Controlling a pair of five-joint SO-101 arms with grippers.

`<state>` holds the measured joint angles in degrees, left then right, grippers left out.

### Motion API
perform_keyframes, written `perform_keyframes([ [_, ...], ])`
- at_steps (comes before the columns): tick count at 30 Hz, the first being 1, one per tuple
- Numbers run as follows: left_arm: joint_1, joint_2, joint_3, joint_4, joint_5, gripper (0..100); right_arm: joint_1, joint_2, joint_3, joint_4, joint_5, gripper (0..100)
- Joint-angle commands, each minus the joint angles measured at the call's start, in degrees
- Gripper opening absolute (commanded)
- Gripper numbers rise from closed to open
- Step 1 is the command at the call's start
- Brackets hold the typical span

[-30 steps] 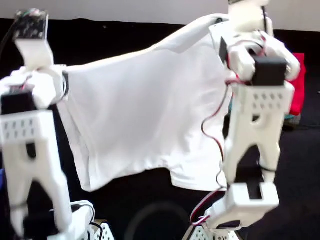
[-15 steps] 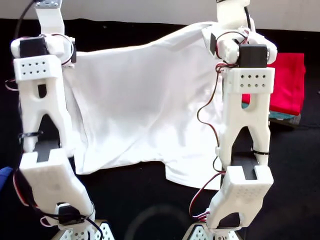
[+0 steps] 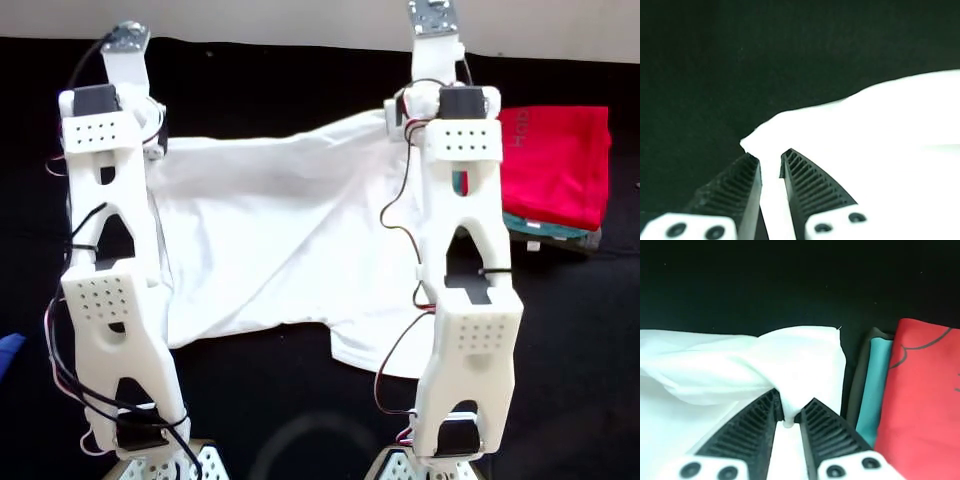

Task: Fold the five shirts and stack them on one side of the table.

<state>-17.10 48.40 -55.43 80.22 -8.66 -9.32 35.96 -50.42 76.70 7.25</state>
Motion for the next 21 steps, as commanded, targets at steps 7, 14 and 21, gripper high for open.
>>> perform_keyframes([
  [7, 0.22, 10.42, -9.19, -5.63, -0.35, 1, -1.19, 7.08, -0.92, -1.19, -0.44, 0.6],
  [14, 0.13, 15.34, -17.1, -3.87, 7.12, 6, -1.19, 9.71, -1.01, -1.8, -0.62, 0.6],
  [21, -0.75, 15.52, -26.15, 2.55, 10.64, 15, -0.84, 9.54, -1.01, -1.71, -0.44, 0.6],
])
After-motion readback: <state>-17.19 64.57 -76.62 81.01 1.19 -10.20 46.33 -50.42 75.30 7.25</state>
